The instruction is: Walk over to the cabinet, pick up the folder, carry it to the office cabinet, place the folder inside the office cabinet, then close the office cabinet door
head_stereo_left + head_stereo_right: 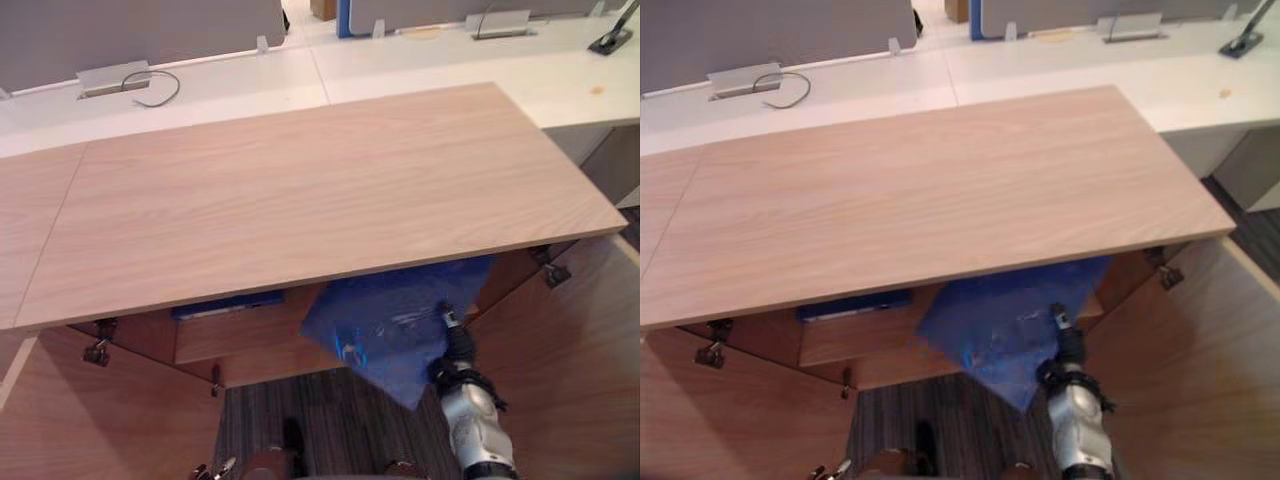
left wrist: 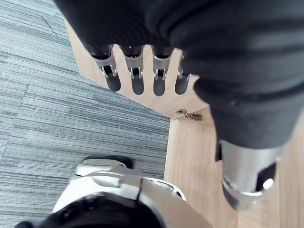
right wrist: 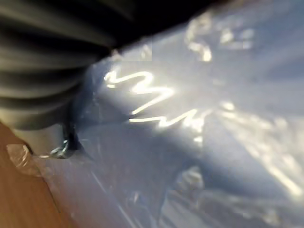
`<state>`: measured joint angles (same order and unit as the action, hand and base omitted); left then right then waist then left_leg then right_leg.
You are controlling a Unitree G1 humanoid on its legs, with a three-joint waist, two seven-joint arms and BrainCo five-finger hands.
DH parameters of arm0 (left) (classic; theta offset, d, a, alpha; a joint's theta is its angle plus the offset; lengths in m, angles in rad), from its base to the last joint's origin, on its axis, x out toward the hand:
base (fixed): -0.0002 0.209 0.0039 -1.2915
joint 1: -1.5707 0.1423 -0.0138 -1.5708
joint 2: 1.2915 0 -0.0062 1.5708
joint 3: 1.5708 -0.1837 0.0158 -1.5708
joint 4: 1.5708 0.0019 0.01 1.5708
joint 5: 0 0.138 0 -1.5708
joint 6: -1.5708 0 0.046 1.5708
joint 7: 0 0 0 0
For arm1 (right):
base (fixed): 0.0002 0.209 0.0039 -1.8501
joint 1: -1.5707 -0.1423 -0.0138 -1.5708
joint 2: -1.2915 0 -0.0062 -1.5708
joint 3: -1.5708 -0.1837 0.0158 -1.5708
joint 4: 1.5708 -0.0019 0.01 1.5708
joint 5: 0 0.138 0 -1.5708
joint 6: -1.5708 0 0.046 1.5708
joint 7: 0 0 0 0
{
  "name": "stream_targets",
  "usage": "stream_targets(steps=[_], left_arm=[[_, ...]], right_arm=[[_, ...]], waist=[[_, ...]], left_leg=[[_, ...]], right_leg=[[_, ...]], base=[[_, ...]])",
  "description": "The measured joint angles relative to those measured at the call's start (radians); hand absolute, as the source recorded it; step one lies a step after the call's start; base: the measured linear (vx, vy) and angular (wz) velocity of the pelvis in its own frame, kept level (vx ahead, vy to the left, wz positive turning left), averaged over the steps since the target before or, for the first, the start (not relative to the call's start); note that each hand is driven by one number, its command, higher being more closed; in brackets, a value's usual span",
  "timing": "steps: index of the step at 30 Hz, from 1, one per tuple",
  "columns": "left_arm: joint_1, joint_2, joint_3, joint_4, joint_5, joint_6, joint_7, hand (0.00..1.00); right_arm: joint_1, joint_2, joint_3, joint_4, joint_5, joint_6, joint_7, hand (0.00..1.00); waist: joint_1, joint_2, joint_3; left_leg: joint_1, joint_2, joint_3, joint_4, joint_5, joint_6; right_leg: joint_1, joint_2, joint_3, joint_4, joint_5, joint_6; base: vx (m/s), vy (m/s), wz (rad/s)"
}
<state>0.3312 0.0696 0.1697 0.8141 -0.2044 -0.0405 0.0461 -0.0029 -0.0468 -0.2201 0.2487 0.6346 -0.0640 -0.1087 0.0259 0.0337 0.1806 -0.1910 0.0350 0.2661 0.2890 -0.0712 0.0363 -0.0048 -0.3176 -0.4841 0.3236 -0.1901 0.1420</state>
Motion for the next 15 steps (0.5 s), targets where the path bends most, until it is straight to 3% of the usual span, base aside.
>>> stream_targets(steps=[4, 9, 15], left_arm=[[-0.004, -0.005, -0.023, -0.01, -0.044, -0.002, 0.009, 0.0], [-0.004, -0.017, -0.029, -0.065, -0.069, -0.002, 0.035, 0.0], [-0.002, -0.025, -0.04, -0.155, -0.077, -0.002, 0.049, 0.0]], right_arm=[[-0.148, 0.007, -0.03, 0.014, 0.141, -0.077, -0.095, 1.0], [-0.235, 0.038, 0.008, 0.014, 0.17, -0.085, -0.198, 1.0], [-0.429, 0.041, 0.037, 0.018, 0.185, -0.076, -0.272, 1.0]], waist=[[0.003, 0.02, 0.081], [0.024, 0.025, 0.143], [0.038, 0.032, 0.212]], left_leg=[[-0.117, 0.034, -0.003, 0.24, -0.118, 0.015], [-0.262, 0.049, -0.028, 0.482, -0.234, 0.035], [-0.436, 0.032, -0.041, 0.668, -0.276, 0.046]], right_leg=[[-0.086, -0.052, 0.006, 0.192, -0.082, 0.009], [-0.19, -0.138, 0.002, 0.438, -0.198, 0.02], [-0.317, -0.256, -0.036, 0.681, -0.284, 0.018]], base=[[-0.03, 0.076, 0.02], [-0.04, 0.047, 0.16], [-0.04, 0.003, 0.33]])
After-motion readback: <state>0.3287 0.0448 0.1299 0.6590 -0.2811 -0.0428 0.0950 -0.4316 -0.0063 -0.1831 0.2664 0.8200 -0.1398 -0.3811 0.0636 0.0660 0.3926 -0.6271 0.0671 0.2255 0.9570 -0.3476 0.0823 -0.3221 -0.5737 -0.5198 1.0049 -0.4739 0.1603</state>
